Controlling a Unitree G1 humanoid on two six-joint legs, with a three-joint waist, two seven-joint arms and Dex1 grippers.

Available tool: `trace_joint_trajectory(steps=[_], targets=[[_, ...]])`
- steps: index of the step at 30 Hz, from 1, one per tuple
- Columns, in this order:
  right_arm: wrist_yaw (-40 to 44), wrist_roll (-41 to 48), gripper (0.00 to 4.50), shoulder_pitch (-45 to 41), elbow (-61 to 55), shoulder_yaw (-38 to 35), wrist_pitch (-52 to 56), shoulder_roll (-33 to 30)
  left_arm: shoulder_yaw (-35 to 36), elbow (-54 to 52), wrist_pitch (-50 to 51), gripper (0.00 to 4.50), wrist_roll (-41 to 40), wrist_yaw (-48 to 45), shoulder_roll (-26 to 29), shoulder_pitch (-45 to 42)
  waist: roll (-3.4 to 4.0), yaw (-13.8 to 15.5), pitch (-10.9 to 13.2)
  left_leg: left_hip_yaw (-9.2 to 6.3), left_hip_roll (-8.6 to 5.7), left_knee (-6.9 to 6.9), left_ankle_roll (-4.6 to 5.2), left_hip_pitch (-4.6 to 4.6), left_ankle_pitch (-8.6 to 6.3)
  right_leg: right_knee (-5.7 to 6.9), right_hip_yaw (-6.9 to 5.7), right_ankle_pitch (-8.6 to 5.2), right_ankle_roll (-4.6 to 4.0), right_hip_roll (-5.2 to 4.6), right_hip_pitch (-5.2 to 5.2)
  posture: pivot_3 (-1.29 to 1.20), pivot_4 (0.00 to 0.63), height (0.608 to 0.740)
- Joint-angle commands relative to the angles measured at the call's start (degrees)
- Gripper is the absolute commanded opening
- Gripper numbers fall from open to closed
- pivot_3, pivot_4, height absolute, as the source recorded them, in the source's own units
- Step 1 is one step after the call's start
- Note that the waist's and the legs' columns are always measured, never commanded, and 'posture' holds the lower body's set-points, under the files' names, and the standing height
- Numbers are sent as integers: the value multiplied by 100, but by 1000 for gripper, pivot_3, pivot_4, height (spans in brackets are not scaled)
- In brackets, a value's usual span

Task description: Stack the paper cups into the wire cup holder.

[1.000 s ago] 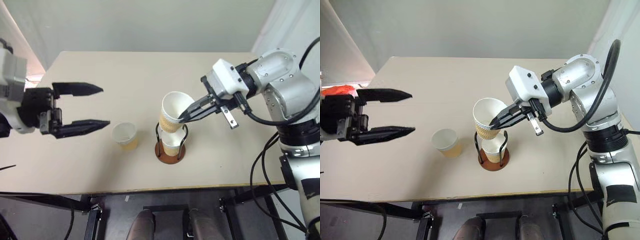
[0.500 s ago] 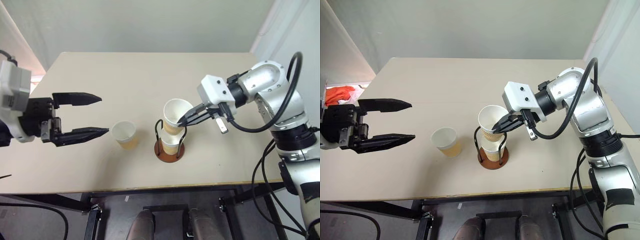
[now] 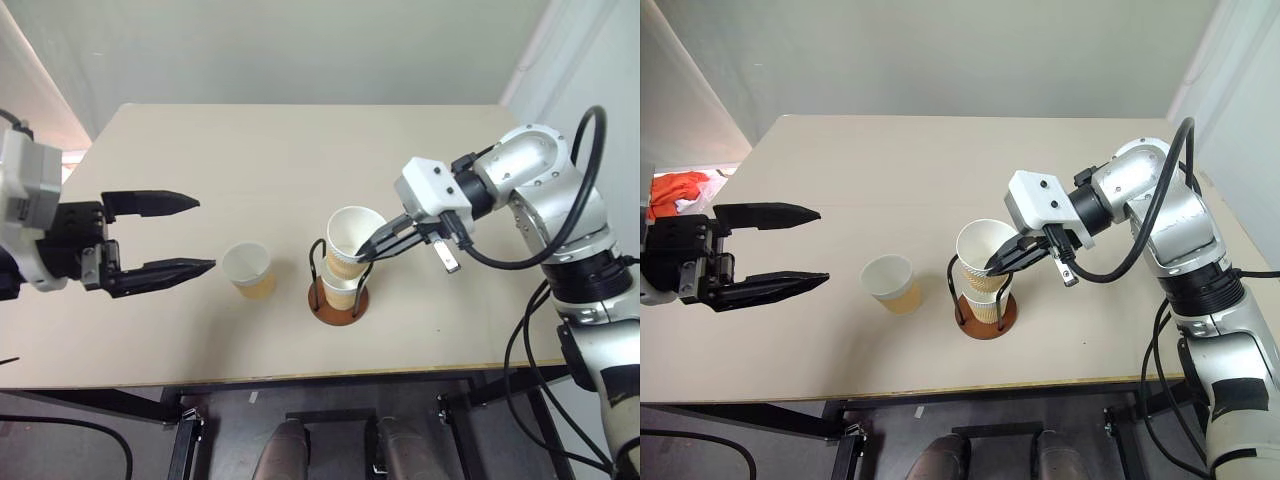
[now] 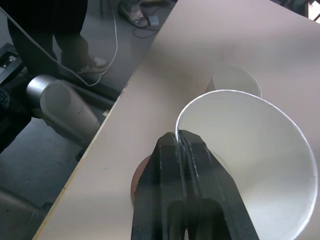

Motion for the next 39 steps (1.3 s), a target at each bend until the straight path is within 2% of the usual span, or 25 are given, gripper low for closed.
trace_joint_trajectory(steps=[1,11,16,18,22,25,30,36,39], targets=[[-16,-15,912,-62,31,-24,-21,-11,125,-106,-107,4500,-43,45,85,-72,0,0,0,0,0,0,0,0,0,0,0,0,0,0,0,0,150,740],[-269,16,4411,-216,325,-261,44,83,-397,146,-375,4500,136,-341,376,-274,0,2,0,-1,0,0,0,0,0,0,0,0,0,0,-1,0,150,740],[-1023,533,4463,-85,369,-793,763,493,-1551,391,-1259,4500,1360,-669,783,-97,0,1,0,-3,0,-1,0,0,-1,1,3,0,0,0,-5,0,150,740],[-1435,655,4463,46,292,-912,1037,740,-2089,400,-1553,4500,1685,-691,707,-179,-1,1,-1,-4,0,-2,-1,1,-2,2,3,-1,-1,0,-7,0,150,740],[-1941,655,4463,426,-118,-883,1217,956,-3476,665,-1998,4500,2725,-434,220,-1119,-11,56,-6,-11,0,0,-4,-10,-3,2,-3,-1,-2,-1,-12,0,150,740],[-2256,829,4463,574,-420,-1002,1497,1046,-4179,916,-2258,4500,3360,-478,-58,-1592,-11,46,-6,-10,-3,9,-4,-36,-4,2,-3,7,-8,-5,-33,0,150,740],[-2547,1151,4463,789,-889,-1109,1819,1026,-4829,1232,-2616,4500,4067,-621,-311,-1951,-15,29,-8,-15,-3,7,-12,-38,-13,-5,-5,15,5,-2,-34,0,150,740],[-2886,1242,4463,871,-1046,-1129,1920,1020,-5260,1498,-3062,4500,4671,-657,-587,-2115,-15,27,-8,-22,-1,6,-13,-38,-14,-5,-6,21,22,2,-34,0,150,740],[-2986,1305,4500,902,-1125,-1145,1967,986,-5285,1560,-3180,3609,4748,-713,-712,-2133,-16,27,-9,-22,-2,12,-8,-38,-9,-5,-5,25,29,1,-31,0,150,740]])
